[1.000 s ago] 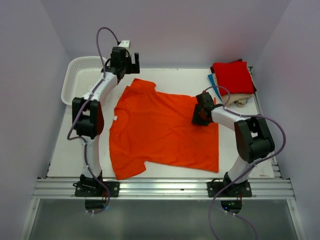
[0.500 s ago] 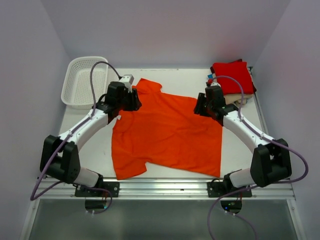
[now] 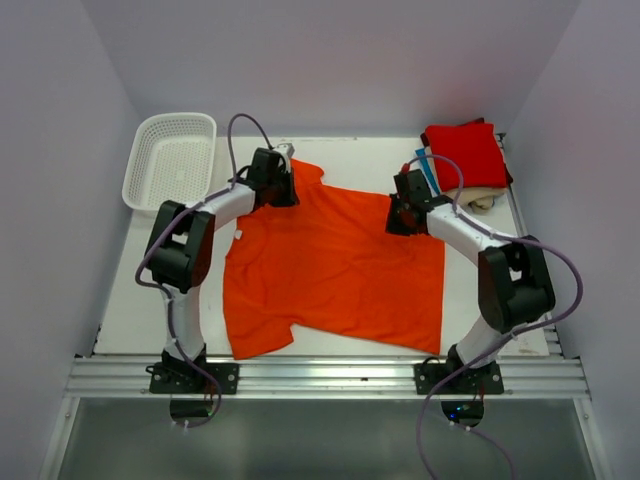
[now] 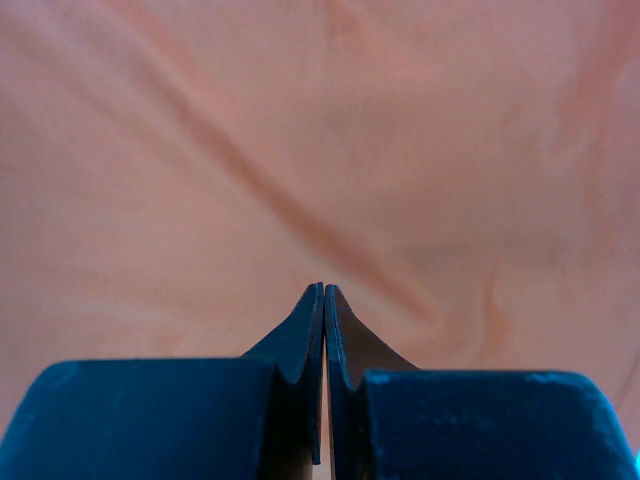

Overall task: Fold and stack the t-shirts
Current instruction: Flatten the tshirt out

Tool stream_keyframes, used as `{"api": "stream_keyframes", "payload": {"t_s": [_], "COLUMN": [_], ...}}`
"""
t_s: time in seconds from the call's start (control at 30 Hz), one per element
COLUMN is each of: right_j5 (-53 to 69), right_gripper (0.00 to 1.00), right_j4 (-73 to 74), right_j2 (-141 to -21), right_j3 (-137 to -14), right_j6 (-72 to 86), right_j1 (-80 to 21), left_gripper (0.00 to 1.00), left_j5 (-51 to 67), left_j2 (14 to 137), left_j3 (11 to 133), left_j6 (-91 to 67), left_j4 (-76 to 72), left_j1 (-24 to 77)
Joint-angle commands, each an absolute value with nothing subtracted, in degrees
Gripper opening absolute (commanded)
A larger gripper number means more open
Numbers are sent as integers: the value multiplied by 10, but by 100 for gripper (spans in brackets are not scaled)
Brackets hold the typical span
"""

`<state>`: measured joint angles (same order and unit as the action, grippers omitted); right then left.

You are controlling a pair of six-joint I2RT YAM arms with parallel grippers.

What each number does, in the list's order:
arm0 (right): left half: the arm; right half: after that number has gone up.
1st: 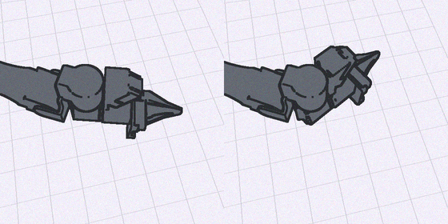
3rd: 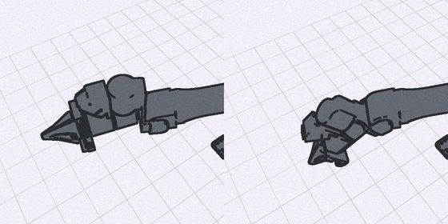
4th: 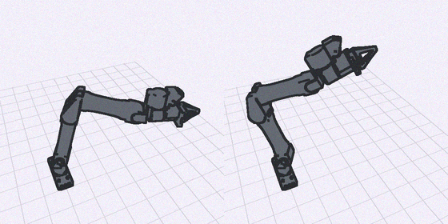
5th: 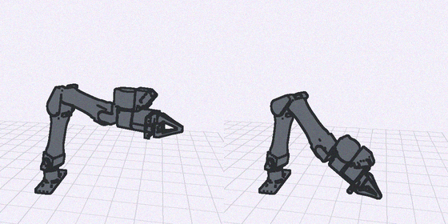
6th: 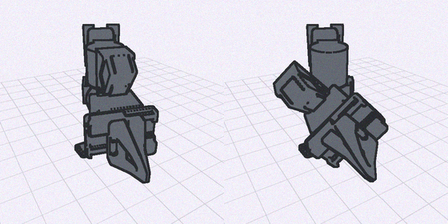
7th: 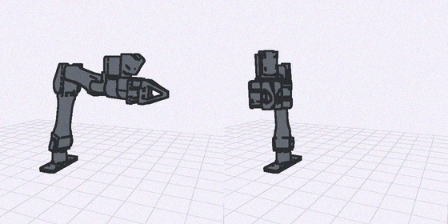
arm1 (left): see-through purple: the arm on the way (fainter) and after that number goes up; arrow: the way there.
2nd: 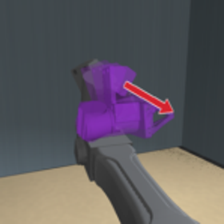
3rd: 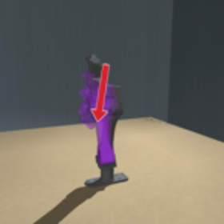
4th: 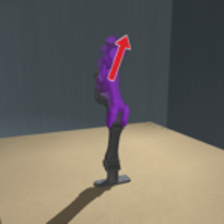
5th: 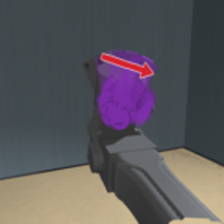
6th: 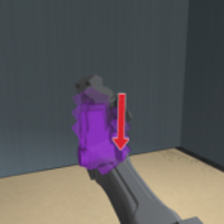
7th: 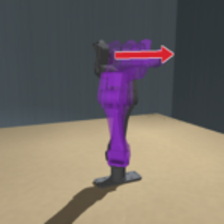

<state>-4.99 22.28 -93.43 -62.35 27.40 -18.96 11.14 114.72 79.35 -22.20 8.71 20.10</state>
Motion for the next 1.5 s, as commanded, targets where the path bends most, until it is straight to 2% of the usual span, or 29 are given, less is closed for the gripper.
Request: {"api": "stream_keyframes", "payload": {"t_s": [0.0,0.23,0.5,0.7,1.03,1.17,1.2,1.23,1.33,1.37,1.4,1.43,1.47], "right_j5": [-61,-55,-48,-40,-19,-5,-5,-10,-34,-39,-42,-51,-51], "right_gripper": [0,0,0,0,0,0,2,10,14,19,35,39,43], "right_j4": [221,221,228,256,286,199,142,115,27,13,-15,-25,-40], "right_j2": [-978,-1072,-1145,-1223,-1319,-1279,-1264,-1249,-1179,-1161,-1124,-1106,-1087], "right_j3": [-667,-718,-766,-851,-1012,-988,-974,-945,-899,-889,-879,-855,-841], "right_j6": [279,291,285,272,264,258,258,258,251,250,247,246,245], "right_j1": [-188,-188,-187,-184,-172,-171,-171,-171,-171,-171,-171,-171,-171], "left_gripper": [0,0,0,0,0,0,0,0,2,3,6,8,15], "left_j5": [80,37,3,2,69,107,112,112,120,126,131,134,132], "left_j2": [1166,1150,1183,1214,1289,1247,1231,1202,1143,1124,1084,1063,1039], "left_j3": [831,789,799,812,906,914,904,904,909,899,891,883,860], "left_j6": [-237,-250,-265,-282,-269,-249,-246,-243,-240,-241,-243,-243,-243], "left_j4": [85,97,121,117,70,-11,-50,-62,-80,-83,-90,-87,-82], "left_j1": [193,167,142,119,71,63,63,64,64,64,64,64,65]}}
